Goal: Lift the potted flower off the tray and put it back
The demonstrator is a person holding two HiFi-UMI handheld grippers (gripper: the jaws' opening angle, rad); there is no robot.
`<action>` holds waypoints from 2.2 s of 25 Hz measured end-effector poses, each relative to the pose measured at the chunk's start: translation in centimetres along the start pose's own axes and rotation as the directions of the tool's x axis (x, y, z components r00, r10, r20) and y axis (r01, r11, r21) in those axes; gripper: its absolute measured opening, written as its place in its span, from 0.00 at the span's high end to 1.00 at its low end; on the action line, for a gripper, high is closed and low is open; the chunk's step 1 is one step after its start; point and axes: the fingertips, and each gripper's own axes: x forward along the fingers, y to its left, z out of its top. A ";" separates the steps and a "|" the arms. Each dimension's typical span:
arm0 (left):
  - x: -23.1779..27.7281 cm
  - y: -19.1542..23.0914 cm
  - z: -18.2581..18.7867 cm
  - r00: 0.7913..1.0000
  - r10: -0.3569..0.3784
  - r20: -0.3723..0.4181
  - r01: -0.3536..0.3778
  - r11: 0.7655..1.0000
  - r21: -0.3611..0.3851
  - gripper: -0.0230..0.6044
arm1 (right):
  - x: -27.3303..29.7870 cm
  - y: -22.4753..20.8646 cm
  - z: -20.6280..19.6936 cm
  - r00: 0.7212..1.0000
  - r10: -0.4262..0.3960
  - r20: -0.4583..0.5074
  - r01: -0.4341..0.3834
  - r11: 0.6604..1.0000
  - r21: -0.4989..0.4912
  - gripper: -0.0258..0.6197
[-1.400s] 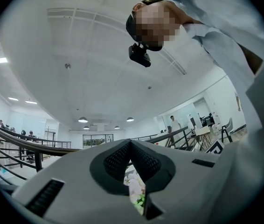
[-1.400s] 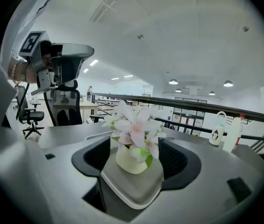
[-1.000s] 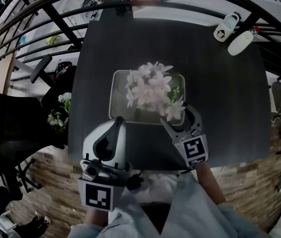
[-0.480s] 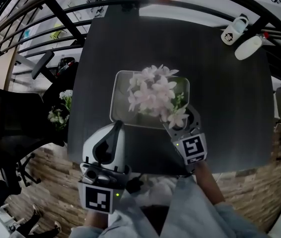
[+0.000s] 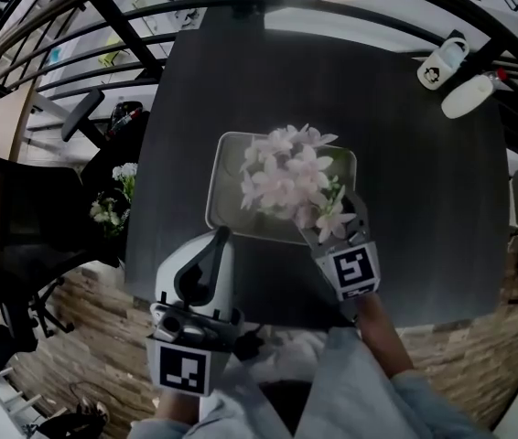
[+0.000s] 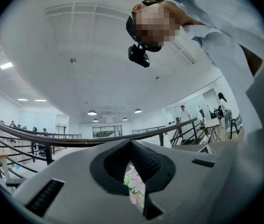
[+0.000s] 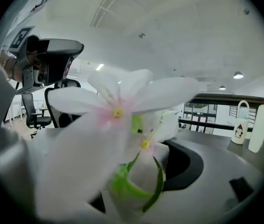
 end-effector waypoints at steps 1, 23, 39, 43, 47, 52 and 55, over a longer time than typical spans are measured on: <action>0.0 0.1 -0.2 1.000 0.001 -0.003 -0.001 1.000 0.000 0.96 | 0.3 0.1 0.1 1.000 0.005 0.003 -0.005 1.000 -0.001 0.43; -0.2 0.1 -1.0 1.000 0.021 -0.020 -0.021 1.000 0.007 0.96 | 1.2 0.8 0.3 0.998 0.033 0.048 -0.030 0.997 -0.065 0.84; -1.0 0.2 0.3 1.000 0.004 0.016 -0.004 1.000 0.009 0.97 | -0.4 1.5 2.2 0.997 0.006 0.073 0.002 0.995 -0.104 0.86; -1.4 0.5 0.8 1.000 -0.004 0.028 0.004 1.000 0.011 0.96 | -0.9 1.8 3.0 0.997 -0.007 0.081 0.016 0.993 -0.115 0.86; -1.7 0.6 1.4 0.999 -0.010 0.048 0.009 1.000 0.012 0.96 | -1.6 1.9 3.9 0.994 -0.024 0.103 0.036 0.992 -0.125 0.86; -2.1 0.4 2.4 0.997 -0.027 0.074 0.025 0.999 0.025 0.96 | -2.8 2.1 5.3 0.990 -0.047 0.132 0.065 0.989 -0.136 0.86; -2.1 -0.2 3.4 0.995 -0.036 0.090 0.033 0.999 0.032 0.96 | -4.2 1.8 6.5 0.986 -0.061 0.154 0.083 0.986 -0.142 0.86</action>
